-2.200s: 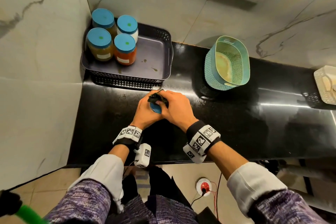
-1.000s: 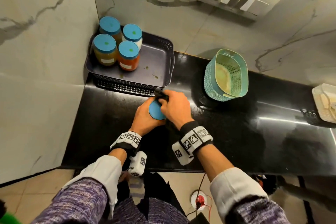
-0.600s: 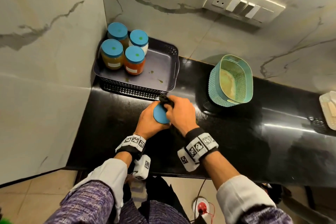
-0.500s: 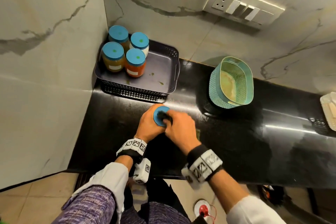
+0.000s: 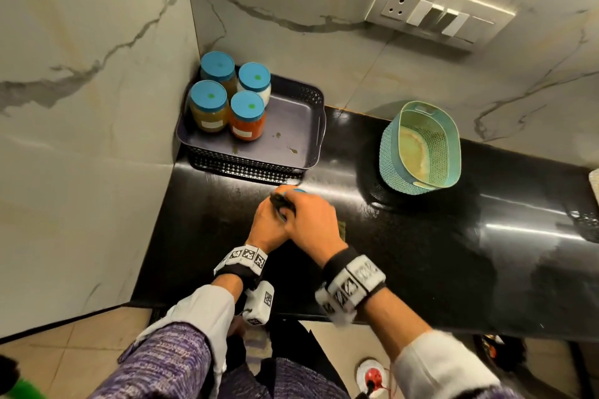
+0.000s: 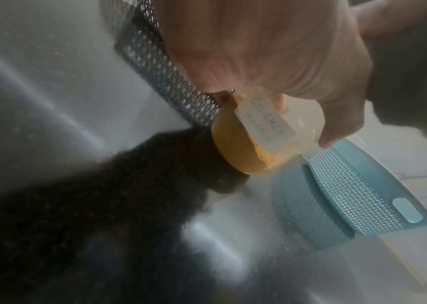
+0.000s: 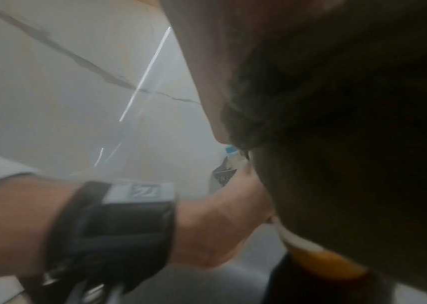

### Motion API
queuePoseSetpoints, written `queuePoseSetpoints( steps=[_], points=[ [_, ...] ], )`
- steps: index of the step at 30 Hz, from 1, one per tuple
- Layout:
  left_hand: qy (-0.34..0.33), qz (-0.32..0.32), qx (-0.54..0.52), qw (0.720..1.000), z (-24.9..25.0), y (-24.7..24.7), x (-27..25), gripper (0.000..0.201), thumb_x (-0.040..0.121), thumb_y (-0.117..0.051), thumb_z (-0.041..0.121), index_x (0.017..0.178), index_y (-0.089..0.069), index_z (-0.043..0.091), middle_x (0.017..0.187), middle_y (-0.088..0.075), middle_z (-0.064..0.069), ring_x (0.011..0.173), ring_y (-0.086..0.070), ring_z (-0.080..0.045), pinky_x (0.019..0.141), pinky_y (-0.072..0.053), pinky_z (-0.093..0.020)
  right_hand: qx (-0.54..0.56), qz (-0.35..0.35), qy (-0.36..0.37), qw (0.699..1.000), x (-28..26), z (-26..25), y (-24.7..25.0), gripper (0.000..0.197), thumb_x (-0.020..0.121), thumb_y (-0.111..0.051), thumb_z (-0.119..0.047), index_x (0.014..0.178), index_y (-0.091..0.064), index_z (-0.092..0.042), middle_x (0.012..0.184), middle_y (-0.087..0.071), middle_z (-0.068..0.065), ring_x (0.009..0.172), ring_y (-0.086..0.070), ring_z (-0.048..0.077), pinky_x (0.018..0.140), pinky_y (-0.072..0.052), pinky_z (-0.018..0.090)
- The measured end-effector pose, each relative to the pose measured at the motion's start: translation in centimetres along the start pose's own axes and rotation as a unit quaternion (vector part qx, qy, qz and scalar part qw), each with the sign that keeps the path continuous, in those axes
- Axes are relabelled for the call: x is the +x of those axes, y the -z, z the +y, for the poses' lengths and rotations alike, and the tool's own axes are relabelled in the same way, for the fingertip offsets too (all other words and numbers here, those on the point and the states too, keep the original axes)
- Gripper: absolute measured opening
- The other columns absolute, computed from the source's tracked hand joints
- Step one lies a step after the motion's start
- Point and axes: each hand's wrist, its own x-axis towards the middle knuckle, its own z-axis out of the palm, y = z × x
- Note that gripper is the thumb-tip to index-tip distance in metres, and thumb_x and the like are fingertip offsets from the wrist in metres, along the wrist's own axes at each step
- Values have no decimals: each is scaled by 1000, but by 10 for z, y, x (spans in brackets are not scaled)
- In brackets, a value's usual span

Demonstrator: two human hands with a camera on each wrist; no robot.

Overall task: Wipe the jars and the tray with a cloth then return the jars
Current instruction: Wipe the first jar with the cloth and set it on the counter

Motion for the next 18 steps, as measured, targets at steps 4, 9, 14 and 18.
queuePoseSetpoints(
  steps=[4, 9, 14, 18],
  points=[
    [-3, -5, 12, 1000, 11, 4, 7, 57, 66, -93, 29, 116, -66, 33, 109, -76, 11, 103, -73, -10, 89, -59, -35, -13, 39, -55, 998, 30, 18, 11, 17, 92, -64, -26, 107, -68, -20, 102, -75, 11, 101, -67, 39, 74, -48, 41],
    [-27, -5, 6, 1000, -3, 1, -2, 46, 75, -71, 15, 120, -66, 22, 114, -74, 0, 108, -72, -22, 96, -57, -54, -11, -16, -7, 1000, -20, 9, -5, 20, 91, -62, -28, 110, -67, -23, 108, -75, 3, 103, -68, 34, 81, -52, 41],
    [26, 6, 40, 999, 5, 2, 10, 50, 66, -80, 43, 112, -63, 30, 104, -76, 4, 98, -74, -18, 87, -60, -46, 17, 39, -29, 999, 42, 7, 8, 22, 91, -66, -27, 111, -71, -20, 104, -75, 12, 102, -67, 39, 76, -50, 42],
    [-12, -1, 65, 998, 2, 6, 4, 71, 57, -96, 34, 119, -62, 31, 111, -71, 12, 104, -69, -13, 96, -58, -42, 30, 87, -147, 985, 26, 64, 16, 20, 95, -64, -28, 108, -69, -14, 105, -75, 17, 102, -68, 41, 78, -50, 42]
  ],
)
